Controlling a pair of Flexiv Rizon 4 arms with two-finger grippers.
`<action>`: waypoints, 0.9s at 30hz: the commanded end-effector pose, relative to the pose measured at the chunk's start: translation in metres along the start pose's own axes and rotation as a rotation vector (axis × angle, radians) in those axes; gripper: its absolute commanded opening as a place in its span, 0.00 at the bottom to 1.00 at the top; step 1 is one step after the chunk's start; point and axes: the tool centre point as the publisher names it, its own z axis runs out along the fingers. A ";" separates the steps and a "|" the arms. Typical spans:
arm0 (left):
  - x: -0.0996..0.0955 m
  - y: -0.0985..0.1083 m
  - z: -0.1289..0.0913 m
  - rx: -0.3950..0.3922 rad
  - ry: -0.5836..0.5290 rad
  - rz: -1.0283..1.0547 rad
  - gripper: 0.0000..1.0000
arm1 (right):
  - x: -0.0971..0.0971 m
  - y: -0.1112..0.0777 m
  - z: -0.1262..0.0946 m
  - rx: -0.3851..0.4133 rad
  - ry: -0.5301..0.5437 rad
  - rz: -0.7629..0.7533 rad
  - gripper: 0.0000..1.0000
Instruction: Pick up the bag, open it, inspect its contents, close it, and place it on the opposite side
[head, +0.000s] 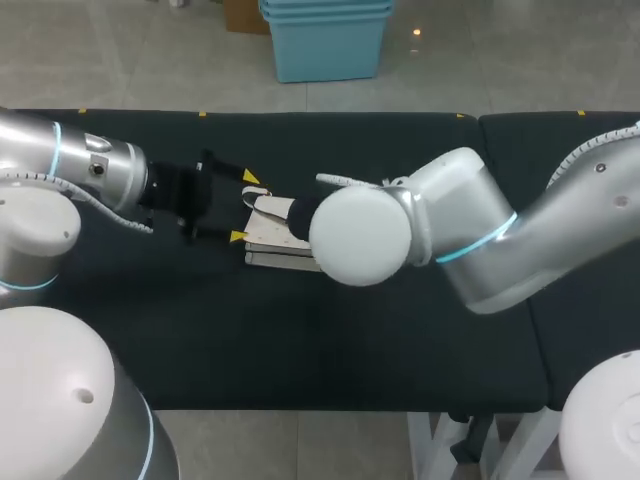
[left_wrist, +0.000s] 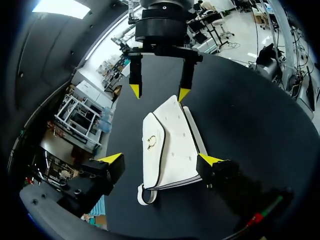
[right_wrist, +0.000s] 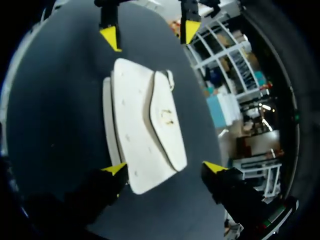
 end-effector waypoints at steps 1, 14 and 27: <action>-0.009 0.002 -0.009 -0.006 0.110 -0.069 1.00 | -0.021 0.001 -0.017 0.031 0.146 0.002 1.00; -0.015 0.009 -0.009 0.051 0.445 -0.303 1.00 | -0.054 0.000 -0.042 0.168 0.491 0.067 1.00; -0.004 0.001 -0.011 -0.066 0.486 -0.424 1.00 | -0.070 -0.007 -0.053 0.227 0.640 0.427 1.00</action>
